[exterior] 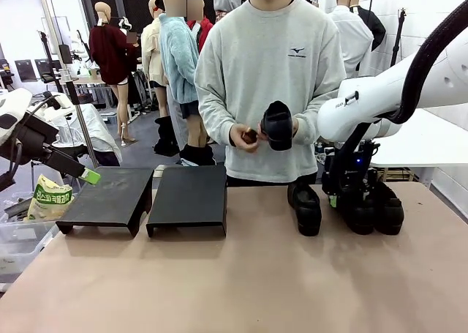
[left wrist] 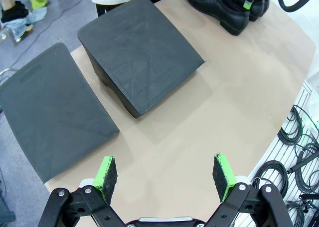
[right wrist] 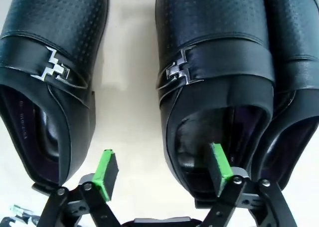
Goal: Organize the shoes by placing them on the stand.
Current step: Pick up one Shoe and place it in the middle of the table.
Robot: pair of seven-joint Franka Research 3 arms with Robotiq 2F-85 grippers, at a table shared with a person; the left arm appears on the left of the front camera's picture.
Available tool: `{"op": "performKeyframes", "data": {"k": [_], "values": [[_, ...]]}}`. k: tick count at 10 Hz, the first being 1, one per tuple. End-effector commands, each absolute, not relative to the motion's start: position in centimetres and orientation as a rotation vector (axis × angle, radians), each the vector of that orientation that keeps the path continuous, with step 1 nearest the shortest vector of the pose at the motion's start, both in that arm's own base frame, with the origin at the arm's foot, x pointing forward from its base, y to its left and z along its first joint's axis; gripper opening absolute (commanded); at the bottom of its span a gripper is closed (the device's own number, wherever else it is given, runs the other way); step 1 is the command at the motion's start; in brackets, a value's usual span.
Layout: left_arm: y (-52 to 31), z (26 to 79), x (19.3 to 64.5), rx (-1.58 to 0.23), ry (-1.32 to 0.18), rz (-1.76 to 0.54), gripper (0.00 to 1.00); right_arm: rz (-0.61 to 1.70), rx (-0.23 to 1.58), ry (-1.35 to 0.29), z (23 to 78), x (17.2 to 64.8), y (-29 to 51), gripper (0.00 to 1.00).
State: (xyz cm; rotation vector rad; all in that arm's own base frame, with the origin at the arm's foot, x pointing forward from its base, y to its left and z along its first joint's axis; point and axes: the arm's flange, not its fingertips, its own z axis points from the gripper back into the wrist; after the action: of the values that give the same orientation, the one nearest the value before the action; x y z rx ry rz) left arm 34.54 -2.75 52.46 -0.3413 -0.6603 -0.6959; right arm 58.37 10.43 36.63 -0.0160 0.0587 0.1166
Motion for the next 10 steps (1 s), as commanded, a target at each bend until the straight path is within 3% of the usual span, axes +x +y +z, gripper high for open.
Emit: {"op": "performKeyframes", "data": {"k": [1,3,4,10], "values": [[-2.6,52.4,34.5,-0.351,-0.663,-0.699,1.00,0.098,-0.042,0.061,36.4,58.3,11.1,0.43],[-2.6,52.4,34.5,-0.351,-0.663,-0.699,1.00,0.092,-0.042,0.056,36.3,58.5,11.2,0.07],[-2.6,52.4,34.5,-0.351,-0.663,-0.699,1.00,0.091,-0.043,0.060,36.2,58.6,11.3,0.00],[-2.6,52.4,34.5,-0.351,-0.663,-0.699,1.00,0.064,-0.024,0.111,34.5,58.8,11.4,0.00]]}}
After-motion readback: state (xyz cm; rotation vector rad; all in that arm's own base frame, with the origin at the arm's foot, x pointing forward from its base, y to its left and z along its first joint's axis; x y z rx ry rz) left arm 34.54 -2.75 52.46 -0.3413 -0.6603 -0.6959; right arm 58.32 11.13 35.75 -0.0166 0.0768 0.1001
